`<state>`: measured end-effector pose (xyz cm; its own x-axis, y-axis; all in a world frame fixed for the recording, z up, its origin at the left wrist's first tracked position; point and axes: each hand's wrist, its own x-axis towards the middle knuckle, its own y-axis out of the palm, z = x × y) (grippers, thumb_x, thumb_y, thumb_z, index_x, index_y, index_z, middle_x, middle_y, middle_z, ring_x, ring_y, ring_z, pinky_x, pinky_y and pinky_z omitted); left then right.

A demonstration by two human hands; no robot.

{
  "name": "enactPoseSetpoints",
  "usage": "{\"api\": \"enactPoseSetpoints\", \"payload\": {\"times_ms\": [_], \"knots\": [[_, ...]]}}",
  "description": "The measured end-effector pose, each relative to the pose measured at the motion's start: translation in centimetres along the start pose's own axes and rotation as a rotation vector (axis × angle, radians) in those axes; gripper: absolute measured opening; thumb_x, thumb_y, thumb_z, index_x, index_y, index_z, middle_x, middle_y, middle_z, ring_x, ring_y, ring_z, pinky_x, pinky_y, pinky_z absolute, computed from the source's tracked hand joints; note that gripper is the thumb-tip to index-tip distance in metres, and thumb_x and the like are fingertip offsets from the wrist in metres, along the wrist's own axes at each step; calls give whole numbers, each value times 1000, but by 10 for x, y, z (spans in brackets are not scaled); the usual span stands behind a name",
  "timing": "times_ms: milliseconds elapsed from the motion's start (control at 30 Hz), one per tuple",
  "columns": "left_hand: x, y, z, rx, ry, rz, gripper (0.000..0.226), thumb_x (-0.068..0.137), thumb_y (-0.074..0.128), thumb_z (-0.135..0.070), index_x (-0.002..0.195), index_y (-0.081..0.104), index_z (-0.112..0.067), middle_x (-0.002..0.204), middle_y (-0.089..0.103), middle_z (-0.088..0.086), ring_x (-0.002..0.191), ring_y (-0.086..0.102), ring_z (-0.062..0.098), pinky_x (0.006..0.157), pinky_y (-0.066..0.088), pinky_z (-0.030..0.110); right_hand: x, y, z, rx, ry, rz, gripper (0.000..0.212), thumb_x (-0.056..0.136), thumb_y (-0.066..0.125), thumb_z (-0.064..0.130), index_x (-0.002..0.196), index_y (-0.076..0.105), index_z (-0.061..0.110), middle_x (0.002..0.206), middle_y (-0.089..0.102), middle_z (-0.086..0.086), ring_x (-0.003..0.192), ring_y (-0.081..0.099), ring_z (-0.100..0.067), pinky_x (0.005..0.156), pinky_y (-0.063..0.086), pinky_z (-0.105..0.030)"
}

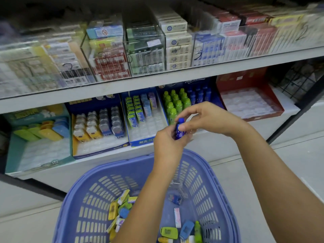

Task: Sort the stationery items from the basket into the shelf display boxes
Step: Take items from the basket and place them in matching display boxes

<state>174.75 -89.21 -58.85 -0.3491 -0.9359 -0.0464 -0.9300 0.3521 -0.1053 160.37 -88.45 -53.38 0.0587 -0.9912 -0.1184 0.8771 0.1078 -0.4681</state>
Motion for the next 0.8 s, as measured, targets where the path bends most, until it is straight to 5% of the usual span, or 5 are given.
{"api": "enactPoseSetpoints", "payload": {"times_ms": [200,333,467,800], "knots": [[27,24,-3,318,175,8,53,85,69,-23,135,51,-15,113,64,-4,106,61,19,90,46,26,5,-32,-17,-118,-38,-426,21,73,79,19,93,72,22,79,69,4,70,62,-3,66,48,-12],[29,38,15,866,214,258,63,96,50,-35,149,26,-9,155,27,9,144,22,22,114,16,28,22,-73,-57,-285,82,-820,27,77,75,16,103,71,11,91,71,-14,83,66,-23,79,51,-30],[25,40,27,1070,262,337,68,98,45,-33,152,10,-10,161,4,7,147,4,20,118,-3,29,42,-83,-80,-439,111,-748,32,79,72,13,110,69,7,110,69,-14,100,64,-26,89,45,-27],[29,41,30,1134,267,358,71,99,43,-29,152,2,-9,161,-3,7,148,1,19,118,-4,29,61,-90,-84,-562,193,-590,33,77,75,20,108,71,10,112,68,-12,100,62,-26,79,39,-19]]}}
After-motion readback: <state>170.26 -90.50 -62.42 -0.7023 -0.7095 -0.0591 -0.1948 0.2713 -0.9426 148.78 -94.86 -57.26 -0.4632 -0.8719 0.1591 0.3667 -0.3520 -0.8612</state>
